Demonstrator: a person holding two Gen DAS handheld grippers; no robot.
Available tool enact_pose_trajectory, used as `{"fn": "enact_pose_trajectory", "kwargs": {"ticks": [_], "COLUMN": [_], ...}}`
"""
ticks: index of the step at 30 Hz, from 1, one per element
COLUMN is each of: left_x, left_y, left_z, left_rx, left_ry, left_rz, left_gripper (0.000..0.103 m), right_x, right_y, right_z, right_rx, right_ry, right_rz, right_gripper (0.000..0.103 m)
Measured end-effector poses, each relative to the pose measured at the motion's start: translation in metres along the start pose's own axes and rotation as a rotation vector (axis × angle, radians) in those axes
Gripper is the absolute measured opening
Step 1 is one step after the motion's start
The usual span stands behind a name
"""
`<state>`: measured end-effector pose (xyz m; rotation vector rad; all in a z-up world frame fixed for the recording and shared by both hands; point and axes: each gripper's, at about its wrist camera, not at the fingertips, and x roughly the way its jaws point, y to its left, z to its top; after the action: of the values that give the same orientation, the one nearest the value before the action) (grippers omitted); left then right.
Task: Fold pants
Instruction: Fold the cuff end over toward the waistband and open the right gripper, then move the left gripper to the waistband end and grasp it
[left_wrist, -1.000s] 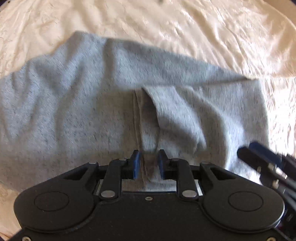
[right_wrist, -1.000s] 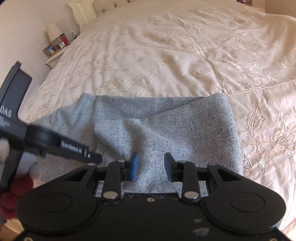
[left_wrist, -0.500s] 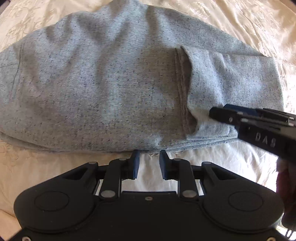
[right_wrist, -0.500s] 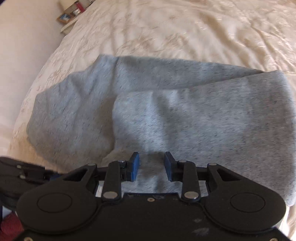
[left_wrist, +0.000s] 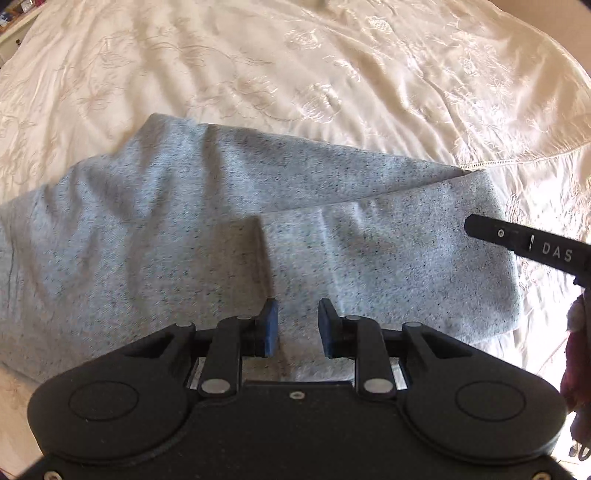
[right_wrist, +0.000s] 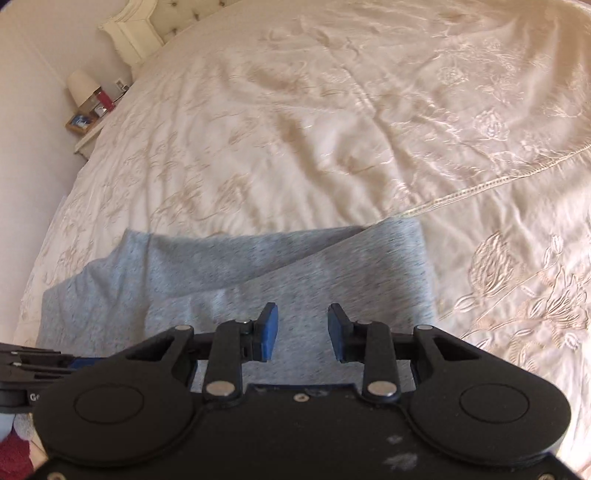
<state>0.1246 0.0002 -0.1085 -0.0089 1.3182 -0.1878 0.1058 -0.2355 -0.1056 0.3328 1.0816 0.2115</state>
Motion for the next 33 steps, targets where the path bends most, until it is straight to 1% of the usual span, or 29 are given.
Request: {"fn": "enact_pose_trajectory", "kwargs": {"ticks": [1,2,3,4,5,6,7,9,10,13,15,18,20,21,25,30,33], "left_x": [0.009,0.019,0.03,0.041,0.048,0.05,0.049,0.04,0.035,0.02,0.016,0.013,0.006,0.002,-0.014,-0.042,-0.055], "left_y": [-0.004,-0.005,-0.003,0.0,0.004,0.009,0.013,0.019,0.021,0.028,0.032,0.037,0.04,0.042,0.055,0.09,0.111], "left_z": [0.001,0.001,0.0,-0.001,-0.004,-0.005,-0.005,-0.006,-0.009,-0.023,-0.036,-0.06,-0.072,-0.078,-0.1,-0.124,-0.134], "left_rx": [-0.005,-0.015,-0.032,-0.048,-0.067,-0.091,-0.119,-0.171,-0.192,-0.243,-0.286,-0.341,-0.373,-0.388,-0.447,-0.511,-0.544], "left_ry": [0.016,0.041,0.08,0.113,0.129,0.129,0.129,0.117,0.106,0.086,0.09,0.097,0.088,0.084,0.067,0.038,0.018], "left_rz": [0.008,0.03,0.072,0.102,0.106,0.1,0.093,0.086,0.098,0.131,0.147,0.167,0.174,0.178,0.214,0.255,0.281], "left_gripper": [0.035,0.035,0.035,0.036,0.037,0.04,0.04,0.039,0.038,0.037,0.037,0.037,0.037,0.037,0.037,0.037,0.037], "right_x": [0.006,0.012,0.019,0.029,0.036,0.037,0.035,0.021,0.009,-0.014,-0.021,-0.018,-0.017,-0.018,-0.037,-0.063,-0.081], "right_y": [-0.014,-0.03,-0.041,-0.056,-0.066,-0.071,-0.075,-0.076,-0.075,-0.062,-0.059,-0.058,-0.064,-0.066,-0.064,-0.049,-0.03], "right_z": [0.007,0.012,0.016,0.018,0.02,0.02,0.021,0.017,0.009,-0.013,-0.032,-0.064,-0.077,-0.078,-0.069,-0.054,-0.047], "right_rx": [0.022,0.055,0.078,0.101,0.116,0.124,0.134,0.124,0.092,-0.033,-0.083,-0.158,-0.163,-0.155,-0.159,-0.236,-0.281], "right_ry": [0.011,0.027,0.048,0.089,0.121,0.131,0.128,0.112,0.101,0.09,0.104,0.17,0.184,0.189,0.153,0.013,-0.103], "right_rz": [-0.011,-0.034,-0.064,-0.116,-0.155,-0.172,-0.155,-0.092,-0.064,-0.031,-0.037,-0.073,-0.074,-0.068,-0.047,-0.068,-0.116], "right_gripper": [0.033,0.03,0.026,0.023,0.023,0.031,0.031,0.031,0.032,0.032,0.032,0.031,0.031,0.031,0.031,0.031,0.031]}}
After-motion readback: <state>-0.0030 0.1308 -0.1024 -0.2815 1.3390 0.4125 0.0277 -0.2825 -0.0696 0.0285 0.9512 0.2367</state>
